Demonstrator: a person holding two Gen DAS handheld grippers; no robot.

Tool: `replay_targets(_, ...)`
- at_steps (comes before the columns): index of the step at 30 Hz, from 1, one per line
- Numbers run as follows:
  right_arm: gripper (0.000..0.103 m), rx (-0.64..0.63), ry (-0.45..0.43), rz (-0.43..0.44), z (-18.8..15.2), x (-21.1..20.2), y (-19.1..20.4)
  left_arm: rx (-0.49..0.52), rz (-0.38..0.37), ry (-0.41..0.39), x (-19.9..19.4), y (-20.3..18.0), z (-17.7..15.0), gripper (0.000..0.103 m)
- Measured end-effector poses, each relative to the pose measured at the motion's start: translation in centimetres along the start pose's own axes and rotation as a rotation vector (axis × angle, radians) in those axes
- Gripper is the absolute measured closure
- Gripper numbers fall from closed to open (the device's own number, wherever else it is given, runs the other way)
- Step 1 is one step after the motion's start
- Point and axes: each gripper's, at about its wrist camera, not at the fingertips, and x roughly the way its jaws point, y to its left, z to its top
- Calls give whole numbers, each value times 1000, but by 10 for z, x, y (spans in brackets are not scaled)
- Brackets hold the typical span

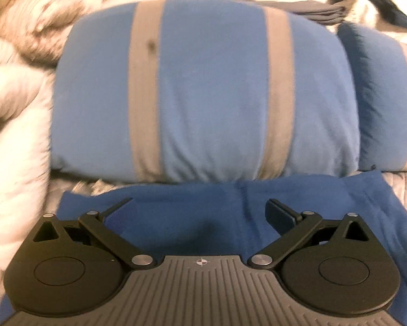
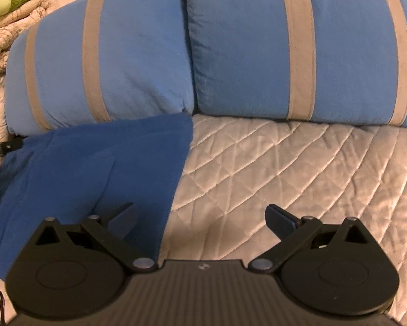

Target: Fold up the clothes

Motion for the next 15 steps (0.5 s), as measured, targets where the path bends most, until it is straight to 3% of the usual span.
replay_targets(3, 0, 12, -73, -19, 3, -10, -3, -31, -16, -6, 12, -10, -9, 0)
replay_targets(7, 0, 53, -147, -44, 10, -20, -10, -34, -16, 57, 40, -17, -27, 0)
replay_targets(15, 0, 96, -157, -29, 13, -27, -14, -1, -4, 184, 71, -20, -40, 0)
